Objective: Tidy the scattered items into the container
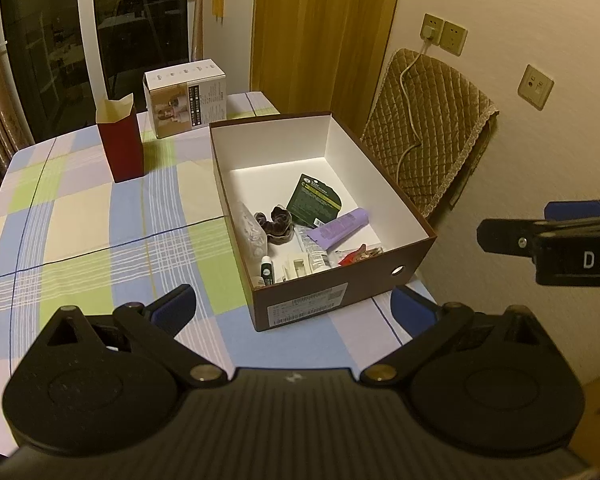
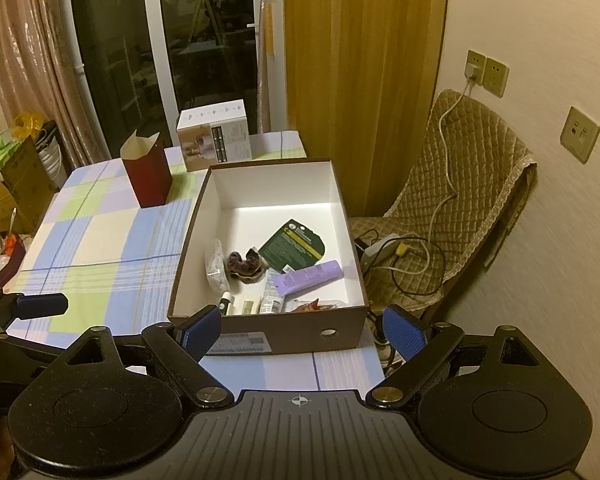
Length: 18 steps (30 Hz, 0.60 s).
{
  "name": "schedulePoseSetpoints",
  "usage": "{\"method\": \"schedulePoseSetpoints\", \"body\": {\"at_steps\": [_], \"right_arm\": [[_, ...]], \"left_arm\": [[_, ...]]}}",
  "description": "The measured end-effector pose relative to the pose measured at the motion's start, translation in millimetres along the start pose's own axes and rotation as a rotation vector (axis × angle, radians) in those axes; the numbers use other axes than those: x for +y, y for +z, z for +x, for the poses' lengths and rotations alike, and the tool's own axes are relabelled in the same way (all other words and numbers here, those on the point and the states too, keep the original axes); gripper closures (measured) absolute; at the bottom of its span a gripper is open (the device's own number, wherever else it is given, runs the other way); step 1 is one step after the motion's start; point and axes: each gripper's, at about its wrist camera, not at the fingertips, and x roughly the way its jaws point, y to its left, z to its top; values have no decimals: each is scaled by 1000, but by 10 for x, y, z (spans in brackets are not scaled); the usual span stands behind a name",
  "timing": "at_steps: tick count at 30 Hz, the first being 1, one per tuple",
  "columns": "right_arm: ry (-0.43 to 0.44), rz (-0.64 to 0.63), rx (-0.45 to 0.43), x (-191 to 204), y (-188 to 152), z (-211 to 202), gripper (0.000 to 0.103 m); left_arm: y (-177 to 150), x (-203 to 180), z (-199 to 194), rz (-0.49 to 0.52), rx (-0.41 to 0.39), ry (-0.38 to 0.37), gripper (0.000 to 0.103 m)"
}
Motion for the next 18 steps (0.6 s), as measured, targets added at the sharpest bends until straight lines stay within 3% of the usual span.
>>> {"method": "schedulePoseSetpoints", "body": {"at_steps": [18], "right_arm": [[2, 2, 3, -3, -22, 15, 10]], "left_arm": [[6, -35, 23, 6, 2, 0, 1]]}}
